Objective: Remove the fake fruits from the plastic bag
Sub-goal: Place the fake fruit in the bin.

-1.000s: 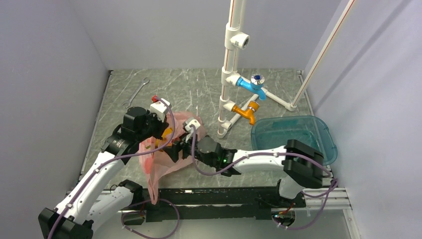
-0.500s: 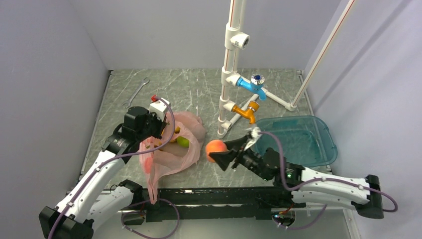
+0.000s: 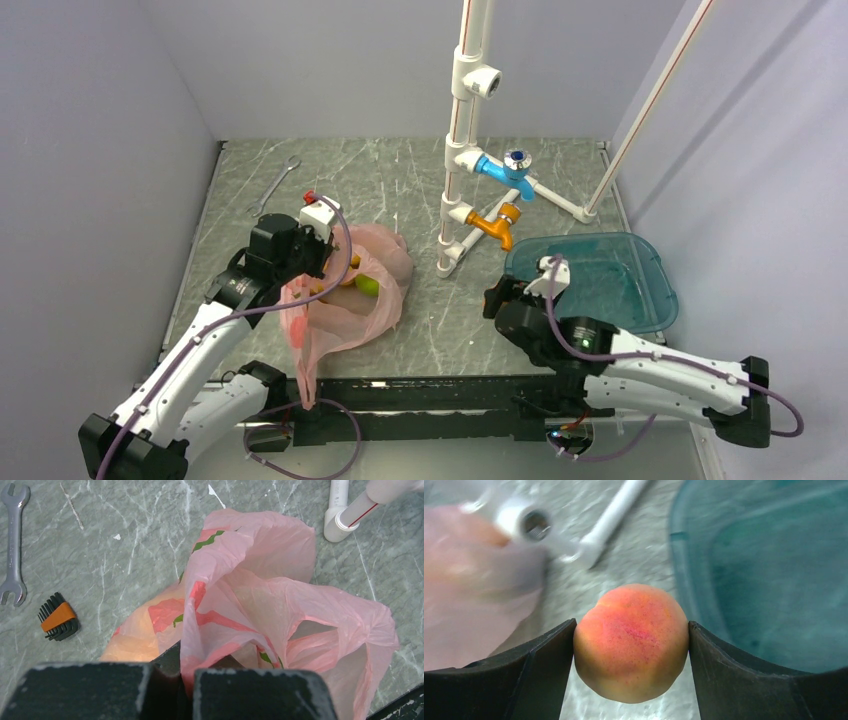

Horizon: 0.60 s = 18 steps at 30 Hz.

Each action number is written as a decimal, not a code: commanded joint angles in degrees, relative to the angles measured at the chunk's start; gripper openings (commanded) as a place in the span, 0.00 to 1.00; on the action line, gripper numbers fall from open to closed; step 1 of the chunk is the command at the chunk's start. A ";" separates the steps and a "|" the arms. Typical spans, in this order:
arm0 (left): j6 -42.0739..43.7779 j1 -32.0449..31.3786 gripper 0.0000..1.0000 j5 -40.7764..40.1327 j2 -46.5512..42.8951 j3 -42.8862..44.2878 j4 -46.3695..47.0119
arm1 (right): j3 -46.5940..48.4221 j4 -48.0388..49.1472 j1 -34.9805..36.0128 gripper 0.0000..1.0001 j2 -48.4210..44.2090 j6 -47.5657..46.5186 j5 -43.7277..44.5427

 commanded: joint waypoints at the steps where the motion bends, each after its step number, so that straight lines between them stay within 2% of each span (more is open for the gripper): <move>1: -0.86 -0.22 0.00 -0.96 0.38 1.98 0.03 | 8.20 -12.77 -7.74 0.00 10.12 10.00 6.59; 5: -0.78 -0.22 0.00 -1.43 0.43 1.94 -0.03 | 8.51 -5.79 -14.18 0.00 9.54 3.14 3.67; 9: -0.76 -0.22 0.00 -1.54 0.25 1.85 -0.02 | 5.52 -4.80 -23.41 0.00 3.36 4.02 1.88; 12: -0.78 -0.22 0.00 -1.30 0.22 1.99 0.02 | 2.43 -2.51 -29.15 0.00 0.14 4.01 -3.26; 18: -0.73 -0.21 0.00 -1.10 -0.02 1.97 -0.12 | -1.96 0.76 -35.89 0.04 3.97 4.42 -11.20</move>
